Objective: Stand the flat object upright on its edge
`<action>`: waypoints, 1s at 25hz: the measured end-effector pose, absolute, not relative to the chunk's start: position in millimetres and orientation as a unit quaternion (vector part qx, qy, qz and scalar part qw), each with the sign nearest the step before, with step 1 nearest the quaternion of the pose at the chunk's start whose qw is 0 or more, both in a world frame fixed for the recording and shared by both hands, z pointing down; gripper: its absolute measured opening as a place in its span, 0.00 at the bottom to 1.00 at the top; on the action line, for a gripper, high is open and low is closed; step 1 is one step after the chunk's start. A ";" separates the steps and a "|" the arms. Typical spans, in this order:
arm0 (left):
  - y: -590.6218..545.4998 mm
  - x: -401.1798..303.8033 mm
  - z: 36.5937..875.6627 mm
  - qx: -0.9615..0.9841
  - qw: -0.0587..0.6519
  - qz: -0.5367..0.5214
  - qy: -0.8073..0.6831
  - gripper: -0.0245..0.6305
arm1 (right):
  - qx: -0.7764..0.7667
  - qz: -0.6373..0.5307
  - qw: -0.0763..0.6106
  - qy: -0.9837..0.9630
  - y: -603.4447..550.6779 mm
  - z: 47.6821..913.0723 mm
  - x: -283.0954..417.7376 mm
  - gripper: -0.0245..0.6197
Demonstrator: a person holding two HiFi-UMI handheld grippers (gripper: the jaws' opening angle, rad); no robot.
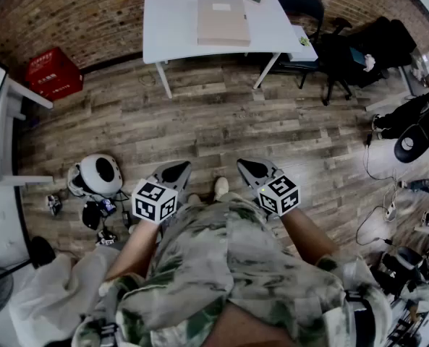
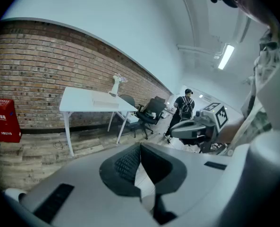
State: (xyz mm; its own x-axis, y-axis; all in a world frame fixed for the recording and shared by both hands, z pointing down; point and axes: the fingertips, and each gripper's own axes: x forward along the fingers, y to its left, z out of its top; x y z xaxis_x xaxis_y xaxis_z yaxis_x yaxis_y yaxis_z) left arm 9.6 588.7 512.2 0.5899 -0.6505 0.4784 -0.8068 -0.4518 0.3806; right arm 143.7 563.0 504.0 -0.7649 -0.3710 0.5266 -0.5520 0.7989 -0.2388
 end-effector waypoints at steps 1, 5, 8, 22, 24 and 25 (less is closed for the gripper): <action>582.6 12.0 510.8 0.842 0.294 0.130 -0.434 0.07 | 0.248 0.189 0.235 -0.921 556.7 502.0 145.1 0.07; 555.2 27.2 502.6 0.846 0.286 0.131 -0.430 0.07 | 0.245 0.187 0.234 -0.922 528.8 496.8 155.0 0.07; 533.0 41.5 494.5 0.850 0.277 0.137 -0.426 0.08 | 0.241 0.183 0.229 -0.925 507.9 490.9 163.3 0.07; 460.1 93.2 493.1 0.843 0.268 0.138 -0.446 0.08 | 0.256 0.206 0.190 -0.925 433.6 501.0 226.9 0.11; 451.9 97.0 496.1 0.840 0.272 0.142 -0.447 0.09 | 0.263 0.216 0.188 -0.921 423.6 505.7 234.6 0.16; 448.2 97.4 497.7 0.840 0.273 0.145 -0.445 0.10 | 0.267 0.220 0.186 -0.920 419.1 507.6 236.7 0.18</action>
